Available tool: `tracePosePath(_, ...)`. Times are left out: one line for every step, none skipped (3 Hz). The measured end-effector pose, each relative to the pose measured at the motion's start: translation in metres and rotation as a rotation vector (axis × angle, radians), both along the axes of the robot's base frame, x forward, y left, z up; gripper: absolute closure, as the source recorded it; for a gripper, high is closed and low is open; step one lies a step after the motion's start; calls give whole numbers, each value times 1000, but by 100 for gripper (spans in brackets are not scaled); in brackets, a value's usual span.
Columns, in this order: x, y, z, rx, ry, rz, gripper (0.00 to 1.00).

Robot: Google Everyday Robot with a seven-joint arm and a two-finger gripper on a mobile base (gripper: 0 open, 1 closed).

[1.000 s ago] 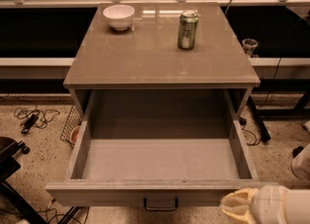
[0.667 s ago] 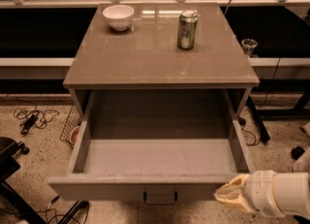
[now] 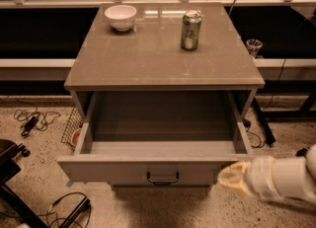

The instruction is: Close top drawer

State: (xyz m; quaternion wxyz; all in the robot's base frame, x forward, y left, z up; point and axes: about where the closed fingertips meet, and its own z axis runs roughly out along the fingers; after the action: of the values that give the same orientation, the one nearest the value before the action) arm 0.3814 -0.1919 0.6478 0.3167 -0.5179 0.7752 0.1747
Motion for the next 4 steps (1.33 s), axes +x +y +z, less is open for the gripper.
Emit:
tracePosePath(48, -1, 2, 3, -24, 25, 100)
tracePosePath(48, -1, 2, 3, -24, 25, 100)
tracePosePath(116, 10, 4, 10, -34, 68, 100)
tracePosePath(138, 15, 3, 14, -36, 83, 100)
